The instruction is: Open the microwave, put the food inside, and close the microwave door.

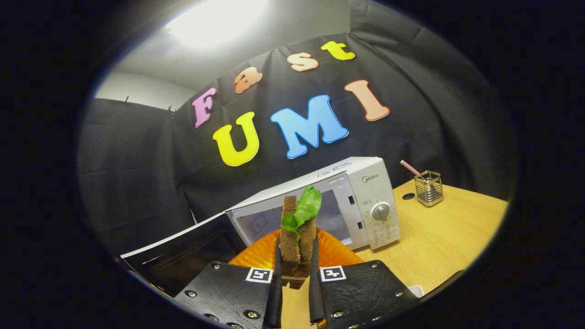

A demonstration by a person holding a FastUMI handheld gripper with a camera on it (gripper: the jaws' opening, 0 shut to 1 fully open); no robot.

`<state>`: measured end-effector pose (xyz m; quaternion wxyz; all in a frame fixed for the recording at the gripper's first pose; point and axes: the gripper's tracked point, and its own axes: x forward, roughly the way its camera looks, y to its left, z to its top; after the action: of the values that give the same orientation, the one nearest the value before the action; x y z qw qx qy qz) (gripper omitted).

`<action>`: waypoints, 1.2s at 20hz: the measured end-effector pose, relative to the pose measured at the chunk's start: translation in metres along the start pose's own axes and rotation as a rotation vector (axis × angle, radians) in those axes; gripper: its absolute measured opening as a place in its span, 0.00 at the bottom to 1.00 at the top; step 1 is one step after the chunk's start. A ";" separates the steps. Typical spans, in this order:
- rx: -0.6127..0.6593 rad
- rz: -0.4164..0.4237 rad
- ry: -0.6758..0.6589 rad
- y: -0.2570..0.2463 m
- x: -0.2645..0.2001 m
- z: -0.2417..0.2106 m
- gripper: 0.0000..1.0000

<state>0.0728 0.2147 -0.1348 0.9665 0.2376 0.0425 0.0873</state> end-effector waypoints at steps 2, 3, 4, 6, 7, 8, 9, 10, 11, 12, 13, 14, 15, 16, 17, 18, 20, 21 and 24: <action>0.025 -0.040 -0.011 -0.011 0.015 -0.004 0.23; 0.054 -0.057 -0.017 -0.016 0.020 -0.005 0.23; 0.097 -0.063 -0.026 -0.018 0.025 -0.006 0.23; 0.208 -0.076 -0.030 -0.019 0.039 -0.011 0.23; 0.257 -0.085 -0.018 -0.019 0.048 -0.018 0.23; 0.299 -0.091 -0.005 -0.018 0.055 -0.027 0.23; 0.337 -0.104 0.005 -0.019 0.062 -0.032 0.23; 0.367 -0.120 0.011 -0.020 0.069 -0.037 0.23; 0.387 -0.134 0.011 -0.022 0.076 -0.040 0.23; 0.409 -0.153 0.007 -0.026 0.082 -0.043 0.23; 0.426 -0.172 0.001 -0.029 0.090 -0.045 0.23; 0.447 -0.187 0.004 -0.032 0.096 -0.049 0.23; 0.467 -0.196 0.010 -0.034 0.102 -0.054 0.23; 0.497 -0.211 0.008 -0.038 0.106 -0.058 0.23; 0.535 -0.229 0.004 -0.042 0.112 -0.062 0.23; 0.574 -0.240 -0.003 -0.044 0.118 -0.065 0.23; 0.643 -0.252 0.000 -0.046 0.132 -0.073 0.23; 0.670 -0.254 0.004 -0.045 0.139 -0.078 0.23; 0.712 -0.275 0.007 -0.043 0.160 -0.087 0.23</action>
<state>0.2254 0.2468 -0.2381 0.8261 0.5501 0.1049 -0.0629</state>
